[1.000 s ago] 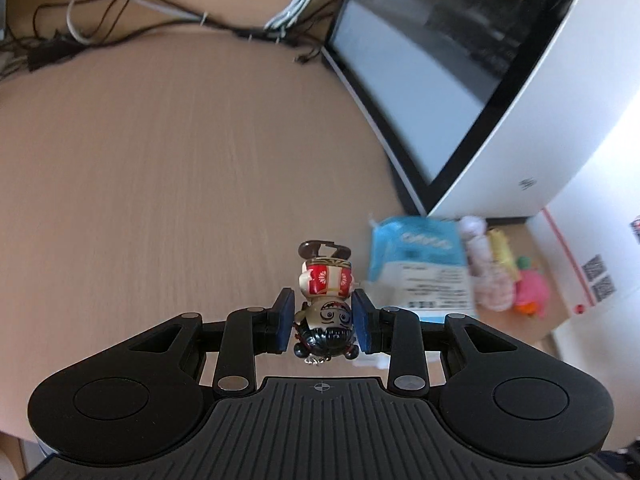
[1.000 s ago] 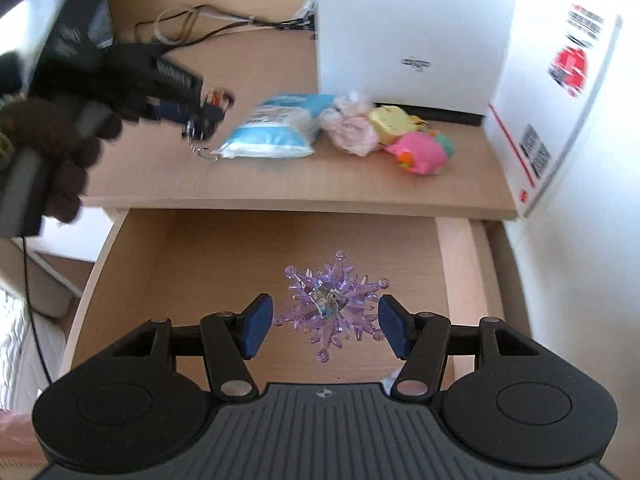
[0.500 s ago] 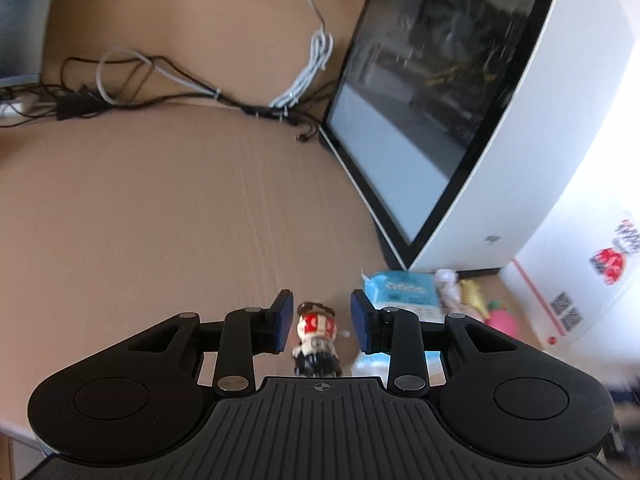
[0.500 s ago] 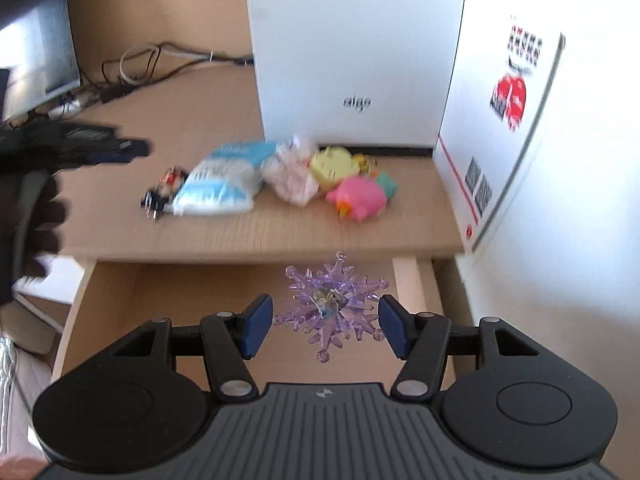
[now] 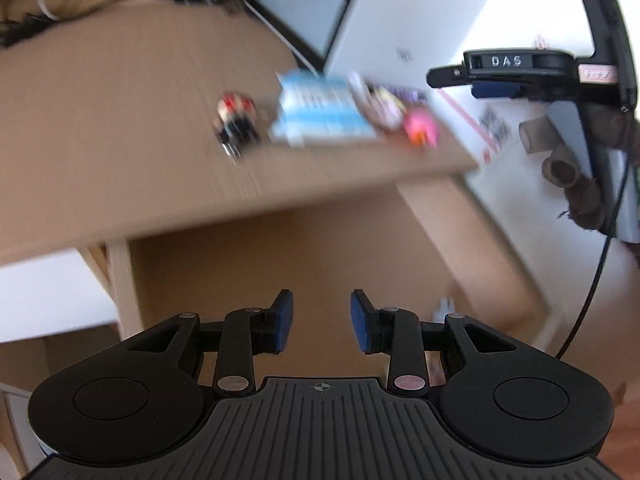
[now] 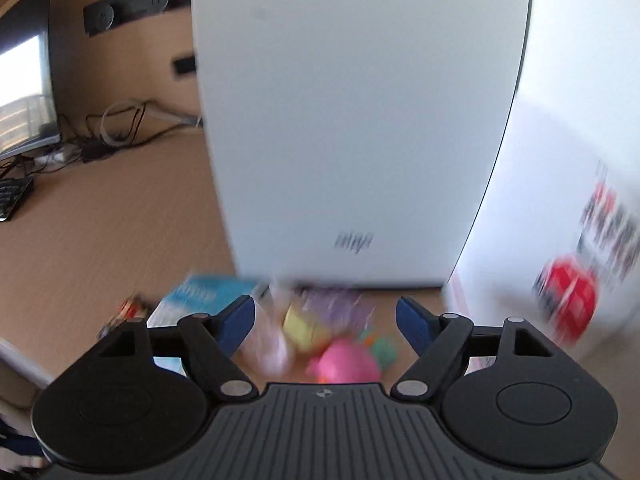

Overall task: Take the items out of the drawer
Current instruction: 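Set the figure on the desk with the left tool while the right tool places the snowflake there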

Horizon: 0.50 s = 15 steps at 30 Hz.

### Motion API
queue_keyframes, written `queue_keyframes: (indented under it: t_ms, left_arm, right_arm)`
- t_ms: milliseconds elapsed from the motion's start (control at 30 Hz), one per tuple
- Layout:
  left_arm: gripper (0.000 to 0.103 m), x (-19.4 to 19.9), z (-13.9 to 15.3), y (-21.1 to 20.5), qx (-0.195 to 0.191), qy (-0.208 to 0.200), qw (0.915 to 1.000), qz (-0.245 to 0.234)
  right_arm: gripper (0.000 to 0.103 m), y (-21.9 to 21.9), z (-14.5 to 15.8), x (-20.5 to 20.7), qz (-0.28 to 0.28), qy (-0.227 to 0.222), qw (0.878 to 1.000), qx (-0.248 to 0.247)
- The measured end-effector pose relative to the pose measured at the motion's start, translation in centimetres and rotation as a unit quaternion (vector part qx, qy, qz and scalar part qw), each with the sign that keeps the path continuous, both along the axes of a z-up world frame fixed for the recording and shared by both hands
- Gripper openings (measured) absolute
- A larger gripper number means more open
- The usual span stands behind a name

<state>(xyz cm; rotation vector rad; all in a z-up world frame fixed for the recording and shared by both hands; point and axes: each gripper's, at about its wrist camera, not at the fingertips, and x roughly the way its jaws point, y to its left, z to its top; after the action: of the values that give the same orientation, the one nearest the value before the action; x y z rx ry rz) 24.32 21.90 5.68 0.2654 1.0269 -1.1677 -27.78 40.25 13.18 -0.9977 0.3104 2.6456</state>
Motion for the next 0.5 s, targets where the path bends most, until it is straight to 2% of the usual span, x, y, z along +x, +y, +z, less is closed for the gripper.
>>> queue_keyframes:
  t_ms: [133, 267, 367, 500]
  left_arm:
    - [0.034, -1.4, -1.8, -1.2, 0.021, 0.021, 0.9984, -0.049]
    - [0.034, -2.7, -3.1, -3.3, 0.042, 0.036, 0.9937, -0.098]
    - [0.034, -3.9, -4.1, -5.0, 0.064, 0.041, 0.9865, -0.145]
    - [0.035, -5.8, -5.9, -7.6, 0.101, 0.03, 0.9736, -0.203]
  right_arm:
    - [0.079, -1.7, -2.4, 2.8, 0.015, -0.043, 0.999, -0.009]
    - [0.08, -2.1, -4.0, 6.6, -0.001, -0.072, 0.996, -0.059]
    - [0.084, -2.2, -4.2, 9.2, -0.02, -0.076, 0.993, -0.088]
    - [0.086, -2.8, -4.0, 11.3, -0.039, -0.073, 0.992, -0.091]
